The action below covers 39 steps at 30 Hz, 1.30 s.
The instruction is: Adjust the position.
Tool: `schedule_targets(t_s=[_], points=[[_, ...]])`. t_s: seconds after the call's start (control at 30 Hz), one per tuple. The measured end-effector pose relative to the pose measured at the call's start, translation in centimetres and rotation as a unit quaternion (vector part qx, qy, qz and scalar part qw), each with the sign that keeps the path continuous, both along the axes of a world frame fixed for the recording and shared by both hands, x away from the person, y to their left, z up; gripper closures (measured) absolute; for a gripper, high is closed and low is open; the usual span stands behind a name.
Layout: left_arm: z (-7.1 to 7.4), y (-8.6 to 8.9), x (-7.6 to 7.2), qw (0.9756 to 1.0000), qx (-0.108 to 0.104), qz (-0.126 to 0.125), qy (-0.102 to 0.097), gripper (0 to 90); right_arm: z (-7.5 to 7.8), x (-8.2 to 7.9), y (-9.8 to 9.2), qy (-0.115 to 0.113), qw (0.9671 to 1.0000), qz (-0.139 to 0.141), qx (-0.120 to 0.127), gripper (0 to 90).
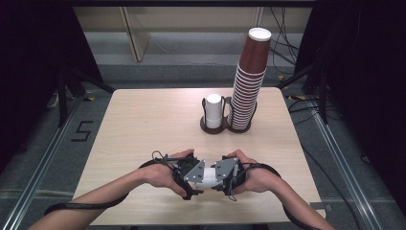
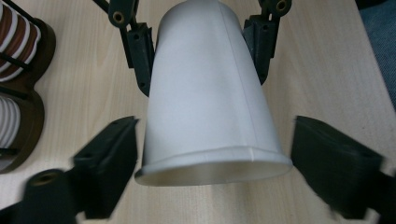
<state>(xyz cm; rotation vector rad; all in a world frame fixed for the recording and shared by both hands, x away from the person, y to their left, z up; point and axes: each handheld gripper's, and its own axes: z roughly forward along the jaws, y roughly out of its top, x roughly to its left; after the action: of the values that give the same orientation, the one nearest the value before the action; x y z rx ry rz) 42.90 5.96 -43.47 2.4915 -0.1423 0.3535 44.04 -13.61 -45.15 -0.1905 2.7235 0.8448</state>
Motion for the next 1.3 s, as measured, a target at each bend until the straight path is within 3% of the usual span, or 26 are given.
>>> schedule_targets(t_s=[0.03,0.17,0.23,0.3,0.37,0.43,0.47,0.5,0.53,0.63,0.67,0.7,0.73,0.77,0.8,0.87,0.9,0.93,0.97,1.0,1.03,1.07,1.1,1.17,1.23,1.3], points=[[-0.1,0.2,0.2,0.9999,-0.005,0.011,0.003,7.6,-0.1,-0.3,-0.5,0.016,0.9994,-0.027,0.015,33.8],[-0.2,0.6,0.3,0.9995,-0.011,0.029,0.005,4.0,-0.1,0.0,-1.0,0.008,0.9989,-0.027,0.037,33.9],[-0.2,1.0,0.5,0.9986,-0.025,0.043,0.015,1.8,-0.2,0.1,-1.8,0.011,0.9972,-0.034,0.066,33.9],[-0.2,1.2,0.6,0.9983,-0.029,0.048,0.014,1.6,-0.3,0.1,-1.9,0.015,0.9964,-0.039,0.074,33.8],[-0.2,1.6,0.8,0.9975,-0.039,0.057,0.015,1.5,-0.4,0.3,-2.3,0.006,0.9952,-0.039,0.089,33.8],[-0.2,1.9,1.0,0.9960,-0.055,0.069,0.014,1.5,-0.6,0.3,-2.7,0.008,0.9929,-0.051,0.107,33.8],[-0.3,2.0,1.0,0.9930,-0.079,0.084,0.025,1.7,-0.6,0.2,-2.8,0.010,0.9915,-0.055,0.117,33.8],[0.0,2.2,1.2,0.9935,-0.077,0.080,0.025,2.0,-0.7,0.2,-3.0,0.005,0.9898,-0.062,0.128,33.8],[-0.2,2.2,1.1,0.9885,-0.109,0.097,0.040,2.0,-0.8,0.2,-3.2,0.009,0.9882,-0.068,0.137,33.7],[0.0,2.6,1.5,0.9824,-0.139,0.109,0.060,3.0,-0.9,0.0,-3.5,0.009,0.9831,-0.085,0.162,33.7],[0.1,2.7,1.6,0.9783,-0.157,0.114,0.071,3.3,-1.0,0.1,-3.6,0.001,0.9797,-0.093,0.178,33.7],[0.3,2.9,1.7,0.9771,-0.162,0.118,0.073,3.5,-1.0,0.1,-3.7,0.000,0.9773,-0.099,0.187,33.7],[0.3,2.9,1.7,0.9771,-0.162,0.118,0.073,3.7,-1.0,0.1,-3.7,0.000,0.9773,-0.099,0.187,33.7],[0.4,3.0,1.7,0.9712,-0.184,0.124,0.086,3.7,-1.2,0.0,-3.9,-0.003,0.9726,-0.108,0.206,33.7],[0.4,3.0,1.7,0.9712,-0.184,0.124,0.086,3.7,-1.2,0.0,-3.9,-0.003,0.9726,-0.108,0.206,33.7],[0.5,3.1,1.9,0.9652,-0.204,0.130,0.100,3.6,-1.4,-0.1,-4.0,-0.005,0.9678,-0.117,0.223,33.7],[0.5,3.2,2.0,0.9609,-0.213,0.140,0.110,3.8,-1.6,-0.1,-4.1,-0.005,0.9633,-0.128,0.236,33.6],[0.5,3.2,2.0,0.9609,-0.213,0.140,0.110,3.7,-1.7,-0.1,-4.2,-0.010,0.9624,-0.129,0.239,33.6],[0.5,3.3,2.1,0.9586,-0.219,0.141,0.114,3.7,-1.7,-0.1,-4.2,-0.010,0.9624,-0.129,0.239,33.6],[0.4,3.2,2.1,0.9534,-0.232,0.150,0.122,3.8,-1.8,0.0,-4.2,-0.017,0.9584,-0.133,0.252,33.6],[0.4,3.2,2.1,0.9534,-0.232,0.150,0.122,3.9,-1.8,0.0,-4.2,-0.017,0.9584,-0.133,0.252,33.6],[0.4,3.2,2.1,0.9489,-0.242,0.155,0.130,3.9,-1.9,-0.1,-4.3,-0.011,0.9563,-0.141,0.256,33.6],[0.5,3.1,2.2,0.9469,-0.246,0.157,0.134,4.0,-1.9,0.0,-4.3,-0.015,0.9539,-0.144,0.263,33.6],[0.6,3.1,2.2,0.9445,-0.253,0.160,0.135,4.1,-2.0,0.0,-4.3,-0.010,0.9525,-0.149,0.265,33.5],[0.7,3.0,2.3,0.9424,-0.259,0.163,0.135,4.3,-2.0,0.0,-4.3,-0.012,0.9523,-0.149,0.266,33.5],[0.7,2.7,2.4,0.9385,-0.270,0.161,0.144,4.5,-2.0,0.0,-4.2,-0.023,0.9525,-0.146,0.266,33.5]])
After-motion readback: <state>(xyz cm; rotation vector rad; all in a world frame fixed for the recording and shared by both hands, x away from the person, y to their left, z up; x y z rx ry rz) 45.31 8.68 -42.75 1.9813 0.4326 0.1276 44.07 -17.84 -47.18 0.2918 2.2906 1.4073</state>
